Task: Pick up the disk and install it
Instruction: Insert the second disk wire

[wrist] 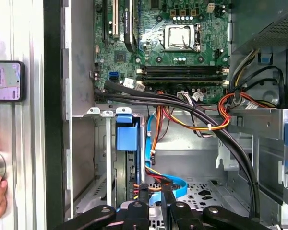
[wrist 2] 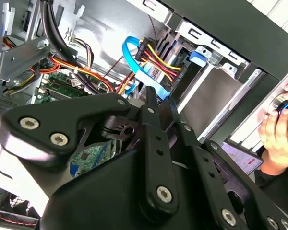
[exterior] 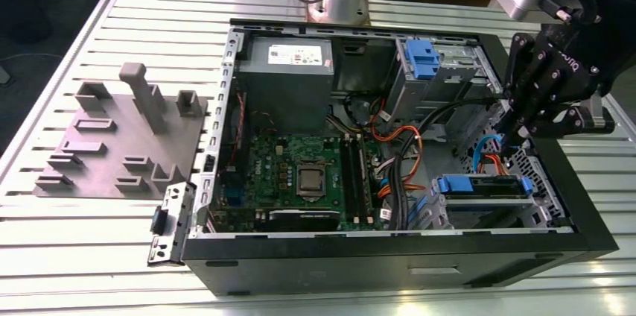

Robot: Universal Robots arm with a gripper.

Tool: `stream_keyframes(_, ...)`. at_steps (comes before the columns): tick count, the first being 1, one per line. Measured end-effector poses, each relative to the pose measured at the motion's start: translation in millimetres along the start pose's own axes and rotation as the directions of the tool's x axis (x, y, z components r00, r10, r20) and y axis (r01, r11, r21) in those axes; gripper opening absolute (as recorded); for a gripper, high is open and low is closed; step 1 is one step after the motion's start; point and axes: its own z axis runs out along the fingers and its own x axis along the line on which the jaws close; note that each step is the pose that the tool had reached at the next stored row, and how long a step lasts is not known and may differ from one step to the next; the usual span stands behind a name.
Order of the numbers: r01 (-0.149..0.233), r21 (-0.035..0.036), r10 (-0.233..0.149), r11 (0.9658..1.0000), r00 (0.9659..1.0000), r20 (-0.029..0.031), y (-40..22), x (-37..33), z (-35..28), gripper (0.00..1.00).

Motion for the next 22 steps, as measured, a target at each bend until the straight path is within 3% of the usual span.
stream_keyframes(3, 0.0, -0.001, 0.0, 1.0, 1.0, -0.004, -0.1, 0.3, 1.0, 0.25)
stream_keyframes(11, 0.001, -0.0025, -0.001, 1.0, 0.9997, -0.0263, 0.0, 0.1, 5.5, 0.25)
stream_keyframes(16, 0.001, -0.0042, -0.001, 1.0, 0.9996, -0.0278, 0.1, -0.1, 10.8, 0.25)
stream_keyframes(22, 0.001, -0.0043, -0.001, 1.0, 0.9996, -0.0282, 0.1, -0.2, 11.5, 0.25)
